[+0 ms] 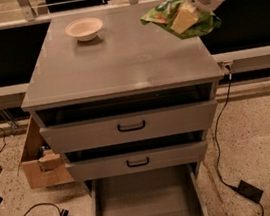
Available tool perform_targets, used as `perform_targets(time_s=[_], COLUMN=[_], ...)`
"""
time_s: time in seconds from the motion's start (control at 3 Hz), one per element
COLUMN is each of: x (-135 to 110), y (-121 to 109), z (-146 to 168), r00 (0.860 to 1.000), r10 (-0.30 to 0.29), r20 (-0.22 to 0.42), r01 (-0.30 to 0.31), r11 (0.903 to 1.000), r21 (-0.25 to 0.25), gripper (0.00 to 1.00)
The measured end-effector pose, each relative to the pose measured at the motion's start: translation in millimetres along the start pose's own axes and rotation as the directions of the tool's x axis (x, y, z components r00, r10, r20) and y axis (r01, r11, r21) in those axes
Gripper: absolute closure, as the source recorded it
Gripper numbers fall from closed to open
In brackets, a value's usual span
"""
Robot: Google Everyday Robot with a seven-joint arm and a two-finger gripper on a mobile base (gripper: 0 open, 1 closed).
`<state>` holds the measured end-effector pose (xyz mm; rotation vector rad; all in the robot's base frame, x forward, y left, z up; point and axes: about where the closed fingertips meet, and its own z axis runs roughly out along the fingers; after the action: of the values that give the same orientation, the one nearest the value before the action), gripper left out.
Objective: Place green rice chip bag into bottom drawer
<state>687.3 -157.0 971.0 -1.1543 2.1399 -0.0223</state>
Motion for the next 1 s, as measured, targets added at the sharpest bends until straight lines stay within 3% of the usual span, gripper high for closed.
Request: perform_targets(time_s=[0.33,0.67,1.0], x=[57.7,137.3,204.9], y=[0.5,1.8,8.2], z=[-29.5,-56.3,-85.9], r00=[0.992,0.957,0.909], r10=[0.119,0.284,0.41], r20=[0.034,0.065,0.077], r01=[-0.119,-0.279,-0.404], r11=[0.9927,0.9575,0.911], r21=[-0.022,-0.073,-0.081], gripper=[1.0,1.0,1.0])
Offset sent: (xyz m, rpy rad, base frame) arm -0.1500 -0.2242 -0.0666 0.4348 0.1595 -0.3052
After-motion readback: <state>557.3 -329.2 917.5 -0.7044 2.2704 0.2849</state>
